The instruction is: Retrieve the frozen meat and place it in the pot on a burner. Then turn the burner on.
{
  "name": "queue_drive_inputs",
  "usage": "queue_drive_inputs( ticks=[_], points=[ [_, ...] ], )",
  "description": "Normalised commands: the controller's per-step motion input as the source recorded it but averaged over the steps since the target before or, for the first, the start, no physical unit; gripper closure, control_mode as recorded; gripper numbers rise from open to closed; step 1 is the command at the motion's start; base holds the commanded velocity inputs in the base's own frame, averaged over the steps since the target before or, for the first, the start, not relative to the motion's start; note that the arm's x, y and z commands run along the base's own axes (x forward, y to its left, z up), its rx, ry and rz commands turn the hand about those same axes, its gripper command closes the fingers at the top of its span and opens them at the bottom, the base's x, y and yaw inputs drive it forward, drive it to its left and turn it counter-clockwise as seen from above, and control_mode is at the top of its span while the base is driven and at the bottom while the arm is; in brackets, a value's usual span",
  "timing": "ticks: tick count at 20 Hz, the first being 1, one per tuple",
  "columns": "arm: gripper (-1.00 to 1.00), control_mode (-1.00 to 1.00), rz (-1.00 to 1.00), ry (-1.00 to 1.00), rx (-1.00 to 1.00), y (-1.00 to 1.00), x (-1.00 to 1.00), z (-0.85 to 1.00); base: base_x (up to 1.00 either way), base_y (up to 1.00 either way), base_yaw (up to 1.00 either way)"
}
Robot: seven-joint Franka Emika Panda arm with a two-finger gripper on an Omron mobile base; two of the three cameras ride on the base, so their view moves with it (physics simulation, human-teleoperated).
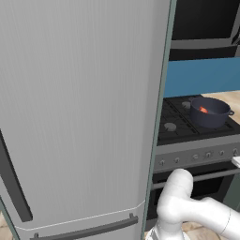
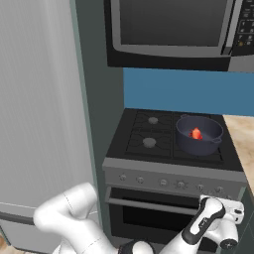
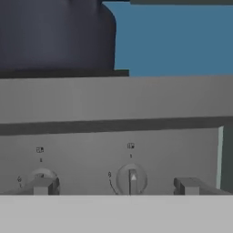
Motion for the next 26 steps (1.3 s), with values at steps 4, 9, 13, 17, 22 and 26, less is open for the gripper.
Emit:
queue_drive_inputs(
  ticks=[4, 9, 13, 17, 22, 26],
  points=[
    [-1.0, -1.0, 0.0, 0.12, -0.01, 0.0, 0.0, -0.03, 0.0, 0.0, 0.0],
    [-1.0, -1.0, 0.0, 0.02, -0.01, 0.0, 0.0, -0.05, 0.0, 0.0, 0.0],
    [-1.0, -1.0, 0.0, 0.0, -0.02, 0.0, 0.0, -0.13, 0.0, 0.0, 0.0],
    [-1.0, -1.0, 0.0, 0.0, 0.0, 0.0, 0.0, -0.18, 0.0, 0.0, 0.0],
    [-1.0, -1.0, 0.0, -0.01, 0.0, 0.0, 0.0, -0.27, 0.0, 0.0, 0.0],
    [-1.0, -1.0, 0.0, -0.06, 0.0, 0.0, 0.0, -0.17, 0.0, 0.0, 0.0]
  ],
)
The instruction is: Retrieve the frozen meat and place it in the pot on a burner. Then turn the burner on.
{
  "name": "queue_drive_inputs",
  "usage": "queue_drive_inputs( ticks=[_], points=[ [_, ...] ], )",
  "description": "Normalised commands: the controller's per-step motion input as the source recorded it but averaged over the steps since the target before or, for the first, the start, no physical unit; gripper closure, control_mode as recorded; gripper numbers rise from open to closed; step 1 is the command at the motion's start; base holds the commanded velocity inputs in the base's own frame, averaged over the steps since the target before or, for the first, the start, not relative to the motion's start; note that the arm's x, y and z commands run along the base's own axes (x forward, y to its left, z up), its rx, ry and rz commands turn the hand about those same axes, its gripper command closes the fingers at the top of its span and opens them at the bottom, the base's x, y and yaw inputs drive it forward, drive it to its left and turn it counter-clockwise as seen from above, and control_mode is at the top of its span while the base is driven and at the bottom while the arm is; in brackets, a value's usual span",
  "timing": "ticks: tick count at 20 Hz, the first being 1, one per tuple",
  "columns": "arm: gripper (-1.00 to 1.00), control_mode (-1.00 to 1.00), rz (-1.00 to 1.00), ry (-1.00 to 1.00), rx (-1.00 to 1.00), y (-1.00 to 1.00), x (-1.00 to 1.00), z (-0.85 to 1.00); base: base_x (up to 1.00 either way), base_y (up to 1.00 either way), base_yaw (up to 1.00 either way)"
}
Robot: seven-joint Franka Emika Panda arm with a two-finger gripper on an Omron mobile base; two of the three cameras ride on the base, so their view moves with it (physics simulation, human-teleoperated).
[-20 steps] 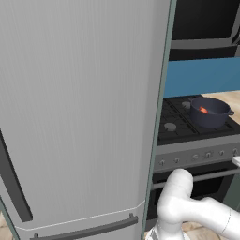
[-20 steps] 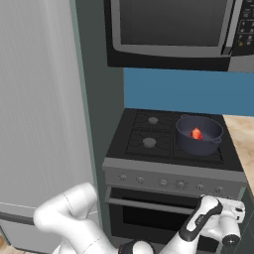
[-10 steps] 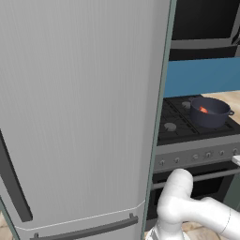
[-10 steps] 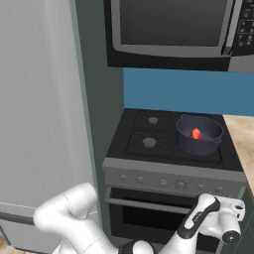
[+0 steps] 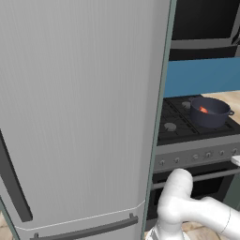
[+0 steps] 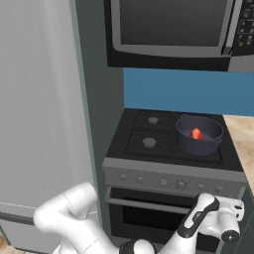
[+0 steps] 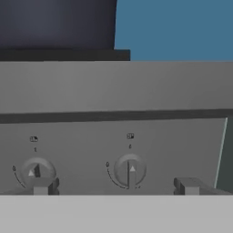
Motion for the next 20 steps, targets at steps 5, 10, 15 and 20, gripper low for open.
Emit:
queue_drive_inputs(
  ticks=[5, 10, 15, 20],
  points=[
    [-1.0, -1.0, 0.0, -0.11, 0.0, -0.09, 0.09, -0.18, 0.0, 0.0, 0.0],
    [-1.0, -1.0, 0.0, -0.08, 0.0, -0.06, 0.01, -0.28, 0.0, 0.0, 0.0],
    [-1.0, -1.0, 0.0, -0.04, 0.0, -0.03, 0.0, -0.28, 0.0, 0.0, 0.0],
    [-1.0, -1.0, 0.0, -0.01, 0.0, -0.04, 0.0, -0.28, 0.0, 0.0, 0.0]
  ],
)
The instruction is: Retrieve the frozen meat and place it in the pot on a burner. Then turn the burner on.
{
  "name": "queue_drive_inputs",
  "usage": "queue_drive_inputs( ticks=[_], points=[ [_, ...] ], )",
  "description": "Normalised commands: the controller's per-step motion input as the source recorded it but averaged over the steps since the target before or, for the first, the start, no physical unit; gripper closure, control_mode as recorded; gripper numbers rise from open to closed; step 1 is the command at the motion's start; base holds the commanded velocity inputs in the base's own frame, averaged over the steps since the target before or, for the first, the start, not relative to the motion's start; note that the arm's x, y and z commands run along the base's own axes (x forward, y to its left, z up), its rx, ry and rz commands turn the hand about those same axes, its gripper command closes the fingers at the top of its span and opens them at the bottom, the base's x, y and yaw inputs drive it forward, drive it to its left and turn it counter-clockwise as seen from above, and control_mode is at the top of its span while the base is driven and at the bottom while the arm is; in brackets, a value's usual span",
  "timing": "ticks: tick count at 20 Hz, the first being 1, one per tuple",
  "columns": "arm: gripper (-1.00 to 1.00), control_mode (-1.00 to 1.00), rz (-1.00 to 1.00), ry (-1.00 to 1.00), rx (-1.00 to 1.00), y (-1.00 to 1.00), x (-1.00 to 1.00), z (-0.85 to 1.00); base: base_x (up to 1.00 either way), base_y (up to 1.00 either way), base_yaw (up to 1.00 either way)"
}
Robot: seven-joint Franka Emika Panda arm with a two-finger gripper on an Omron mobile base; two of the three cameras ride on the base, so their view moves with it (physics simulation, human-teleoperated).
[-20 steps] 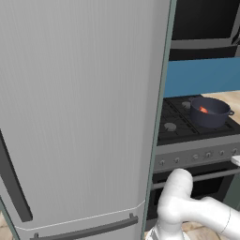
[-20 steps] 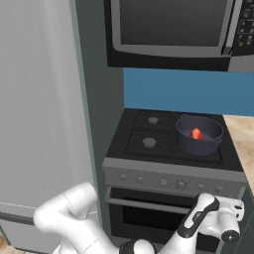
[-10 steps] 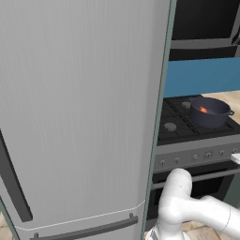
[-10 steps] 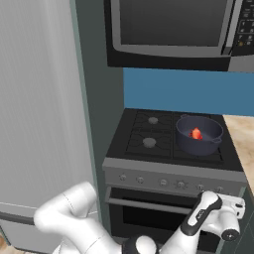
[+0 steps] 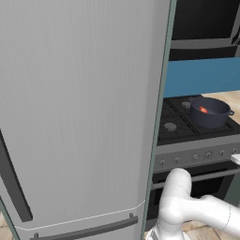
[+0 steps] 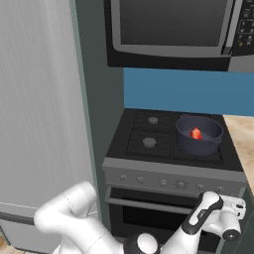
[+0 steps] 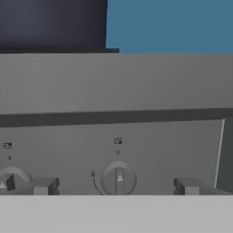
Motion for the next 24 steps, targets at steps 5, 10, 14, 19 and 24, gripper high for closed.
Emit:
queue_drive_inputs(
  ticks=[5, 10, 14, 19, 24],
  points=[
    [-1.0, -1.0, 0.0, -0.01, 0.0, -0.02, 0.0, -0.26, 0.0, 0.0, 0.0],
    [-1.0, -1.0, 0.0, -0.01, 0.0, 0.0, 0.06, -0.17, 0.0, 0.0, 0.0],
    [-1.0, -1.0, 0.0, -0.09, 0.0, 0.0, 0.14, -0.05, 0.0, 0.0, 0.0],
    [-1.0, -1.0, 0.0, -0.07, 0.0, 0.0, 0.03, -0.09, 0.0, 0.0, 0.0],
    [-1.0, -1.0, 0.0, 0.0, 0.0, 0.0, 0.0, -0.26, 0.0, 0.0, 0.0]
  ],
)
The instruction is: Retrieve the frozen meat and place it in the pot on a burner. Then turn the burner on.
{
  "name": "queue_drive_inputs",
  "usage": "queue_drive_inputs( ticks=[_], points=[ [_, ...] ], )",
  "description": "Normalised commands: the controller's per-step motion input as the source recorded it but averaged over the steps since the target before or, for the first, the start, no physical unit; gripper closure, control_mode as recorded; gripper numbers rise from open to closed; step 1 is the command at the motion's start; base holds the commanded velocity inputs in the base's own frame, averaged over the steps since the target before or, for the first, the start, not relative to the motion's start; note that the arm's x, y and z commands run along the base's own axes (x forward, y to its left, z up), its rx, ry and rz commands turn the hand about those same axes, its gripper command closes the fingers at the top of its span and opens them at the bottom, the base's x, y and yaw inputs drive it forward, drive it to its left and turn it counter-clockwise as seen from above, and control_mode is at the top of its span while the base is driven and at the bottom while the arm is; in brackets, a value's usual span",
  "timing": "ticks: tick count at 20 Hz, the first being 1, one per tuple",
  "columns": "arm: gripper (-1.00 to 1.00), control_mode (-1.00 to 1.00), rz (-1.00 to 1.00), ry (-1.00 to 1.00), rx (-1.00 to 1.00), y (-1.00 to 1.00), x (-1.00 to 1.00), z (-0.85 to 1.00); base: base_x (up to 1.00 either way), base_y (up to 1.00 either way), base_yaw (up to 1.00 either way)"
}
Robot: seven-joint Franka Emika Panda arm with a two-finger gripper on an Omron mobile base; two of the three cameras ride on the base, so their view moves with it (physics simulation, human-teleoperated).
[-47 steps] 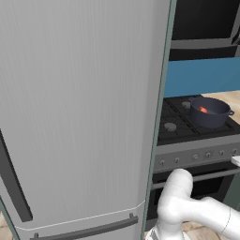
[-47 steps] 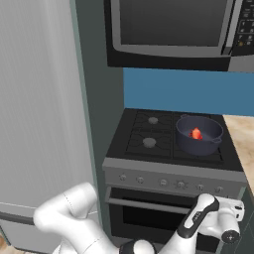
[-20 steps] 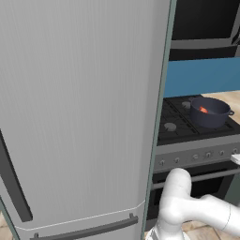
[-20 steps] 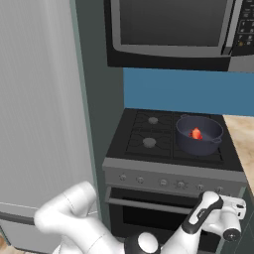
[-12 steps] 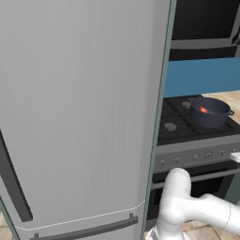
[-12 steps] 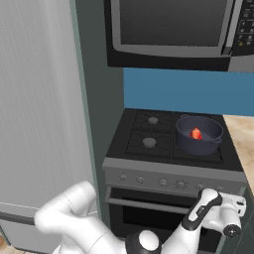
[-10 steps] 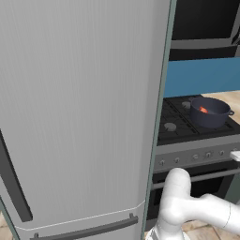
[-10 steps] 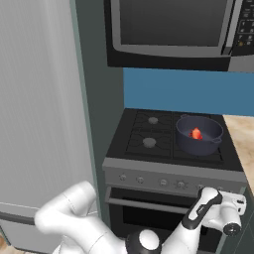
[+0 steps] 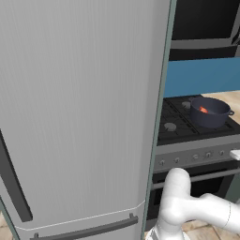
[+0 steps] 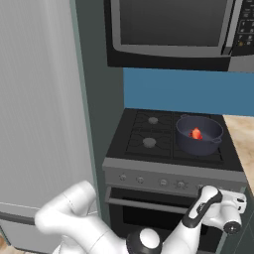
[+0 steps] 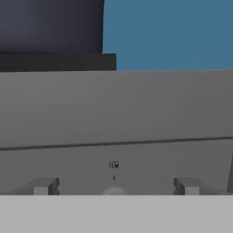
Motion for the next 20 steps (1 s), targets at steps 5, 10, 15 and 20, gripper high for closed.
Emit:
queue_drive_inputs(
  ticks=[5, 10, 15, 20],
  points=[
    [-1.0, -1.0, 0.0, 0.0, 0.0, 0.0, 0.0, -0.29, 0.0, 0.0, 0.0],
    [-1.0, -1.0, 0.0, -0.04, 0.0, 0.0, 0.0, -0.26, 0.0, 0.0, 0.0],
    [-1.0, -1.0, 0.0, -0.06, 0.0, 0.0, 0.0, -0.32, 0.0, 0.0, 0.0],
    [-1.0, -1.0, 0.0, -0.11, 0.0, 0.0, -0.05, -0.39, 0.0, 0.0, 0.0]
  ],
)
